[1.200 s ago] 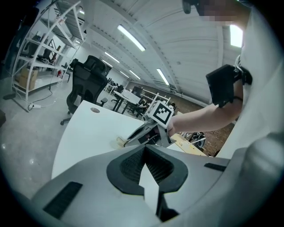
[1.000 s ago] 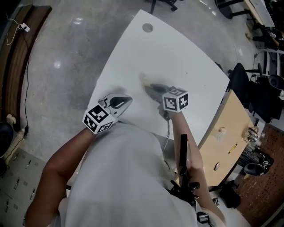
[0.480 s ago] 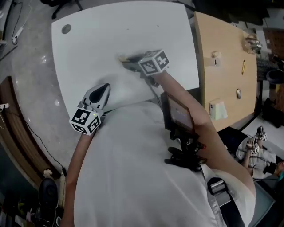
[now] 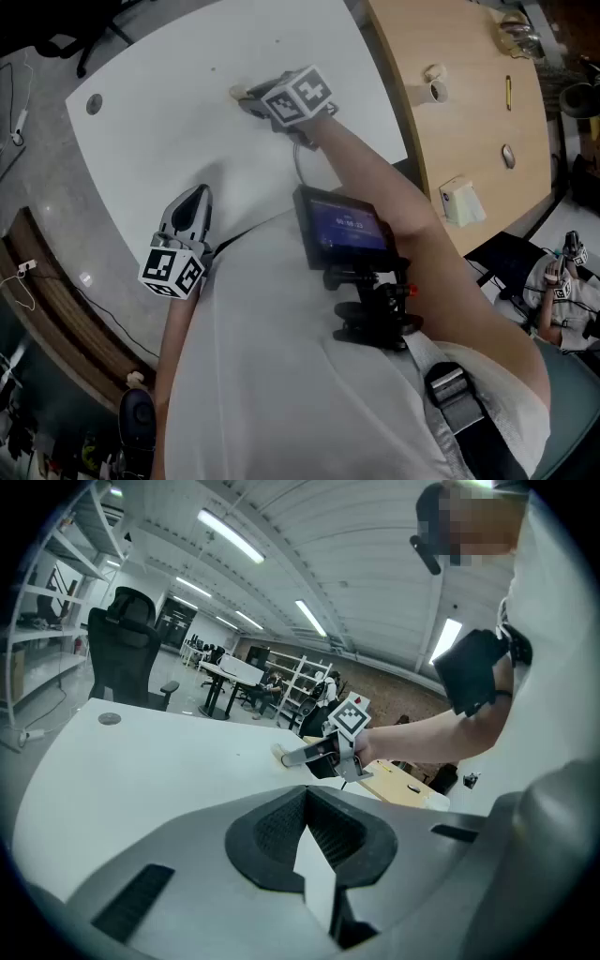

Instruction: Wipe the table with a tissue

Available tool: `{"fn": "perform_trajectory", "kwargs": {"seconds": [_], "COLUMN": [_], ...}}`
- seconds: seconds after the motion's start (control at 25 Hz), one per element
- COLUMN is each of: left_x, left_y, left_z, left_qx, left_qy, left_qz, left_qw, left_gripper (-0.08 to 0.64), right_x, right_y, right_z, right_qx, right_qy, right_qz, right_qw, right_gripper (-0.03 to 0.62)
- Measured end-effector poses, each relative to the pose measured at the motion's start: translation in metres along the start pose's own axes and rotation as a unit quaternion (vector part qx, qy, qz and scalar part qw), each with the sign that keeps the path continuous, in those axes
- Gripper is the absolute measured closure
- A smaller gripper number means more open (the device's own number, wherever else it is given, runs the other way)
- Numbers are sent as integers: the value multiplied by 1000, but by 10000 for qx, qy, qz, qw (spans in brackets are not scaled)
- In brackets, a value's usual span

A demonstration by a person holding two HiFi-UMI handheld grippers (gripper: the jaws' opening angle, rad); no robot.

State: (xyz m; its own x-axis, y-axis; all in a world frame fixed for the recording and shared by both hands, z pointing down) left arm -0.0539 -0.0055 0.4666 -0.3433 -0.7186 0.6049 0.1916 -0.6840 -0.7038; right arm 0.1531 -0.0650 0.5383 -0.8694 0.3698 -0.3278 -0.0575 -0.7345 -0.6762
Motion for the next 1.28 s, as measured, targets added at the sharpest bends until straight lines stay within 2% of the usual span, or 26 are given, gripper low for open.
{"fn": "perform_trajectory", "kwargs": {"seconds": [0.32, 0.6, 0.8, 1.08, 1.28], "left_x": [-9, 9, 6, 30, 31], "left_y": [-5, -5, -17, -23, -17], "left_z": [-6, 4, 6, -44, -37], "left_qx": [34, -5, -62, -284, -389], "left_qy": [266, 467, 475, 786, 860], "left_qz": [-115, -292, -489, -710, -772], "left_qw": [9996, 9985, 9977, 9940, 9925], "left_gripper": [554, 554, 554, 554, 554], "right_x": [-32, -61, -79, -67, -91], "right_y": [19, 30, 22, 54, 48], "right_z": [3, 23, 31, 77, 81], "right_qx": [67, 312, 653, 1335, 2022], "right_qy": [-269, -329, -640, -909, -1048], "right_qz": [-133, -353, -612, -1559, -1910], "right_qw": [9995, 9983, 9939, 9745, 9548], "right_gripper": [531, 531, 531, 531, 531]}}
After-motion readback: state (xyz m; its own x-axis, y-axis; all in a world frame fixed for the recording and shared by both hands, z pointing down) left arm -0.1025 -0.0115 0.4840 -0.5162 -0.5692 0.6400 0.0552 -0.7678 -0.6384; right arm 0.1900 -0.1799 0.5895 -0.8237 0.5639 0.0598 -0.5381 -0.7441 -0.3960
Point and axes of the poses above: the fingertips, and each gripper's own axes: z forward along the fingers, x to its left, y out of its top, the point moved 3 cm from there along -z, backward along the fingers, and after that the axes turned 12 degrees about -z, right-handed, at the moved point
